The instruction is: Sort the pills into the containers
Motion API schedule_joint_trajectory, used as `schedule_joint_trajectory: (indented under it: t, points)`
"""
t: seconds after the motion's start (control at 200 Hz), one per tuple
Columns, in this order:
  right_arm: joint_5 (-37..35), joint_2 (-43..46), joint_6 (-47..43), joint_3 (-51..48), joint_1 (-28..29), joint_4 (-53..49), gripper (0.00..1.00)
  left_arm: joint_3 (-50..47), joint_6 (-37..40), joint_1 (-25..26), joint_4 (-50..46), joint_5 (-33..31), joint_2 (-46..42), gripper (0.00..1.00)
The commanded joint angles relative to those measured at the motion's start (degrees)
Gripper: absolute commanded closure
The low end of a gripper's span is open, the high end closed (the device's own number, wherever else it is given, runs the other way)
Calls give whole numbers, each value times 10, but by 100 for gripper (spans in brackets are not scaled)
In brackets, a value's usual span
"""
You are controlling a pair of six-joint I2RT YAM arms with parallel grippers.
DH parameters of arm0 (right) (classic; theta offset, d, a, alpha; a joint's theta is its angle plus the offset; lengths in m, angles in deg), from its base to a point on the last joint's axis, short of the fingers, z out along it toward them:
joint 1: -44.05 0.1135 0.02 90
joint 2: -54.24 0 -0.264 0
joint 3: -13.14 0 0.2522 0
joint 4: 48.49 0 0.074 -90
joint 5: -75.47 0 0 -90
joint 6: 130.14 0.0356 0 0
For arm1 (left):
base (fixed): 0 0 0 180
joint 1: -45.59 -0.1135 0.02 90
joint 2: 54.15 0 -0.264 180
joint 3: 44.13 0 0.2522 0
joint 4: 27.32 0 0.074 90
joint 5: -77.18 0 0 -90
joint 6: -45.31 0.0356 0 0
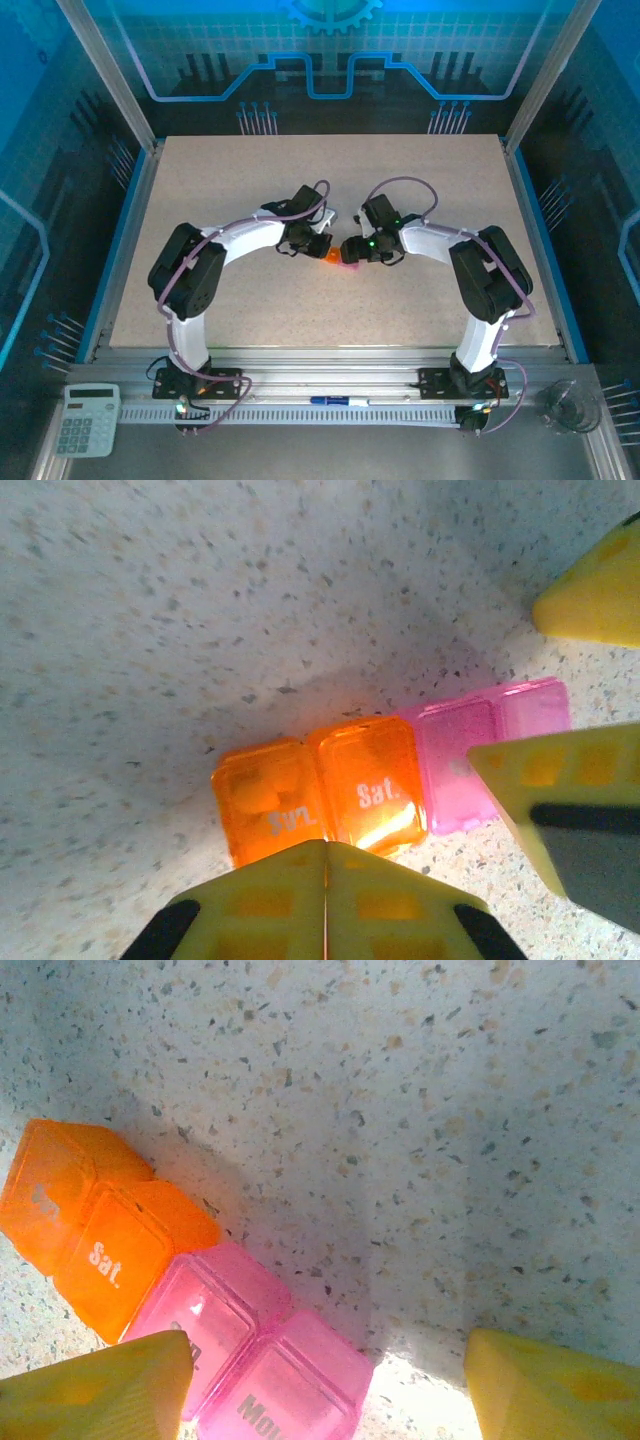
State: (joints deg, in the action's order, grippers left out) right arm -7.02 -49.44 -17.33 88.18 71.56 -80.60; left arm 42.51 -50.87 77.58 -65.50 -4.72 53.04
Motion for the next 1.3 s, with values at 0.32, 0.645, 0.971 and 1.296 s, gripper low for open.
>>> schedule_joint_trajectory:
  t: [0.32,0.645,0.971,1.296]
  points:
    - [45,73,-16,126,-49,-77,24,-94,-33,-32,190,-82,-194,72]
    - [44,209,-18,86,-120,-28,13,-185,-7,-74,291,-126,-324,1]
    - [-90,321,-15,-6,-188,26,0,-278,61,-96,396,-218,-403,1]
    - [-207,360,29,-136,-255,146,0,-400,90,-161,539,-222,-438,1]
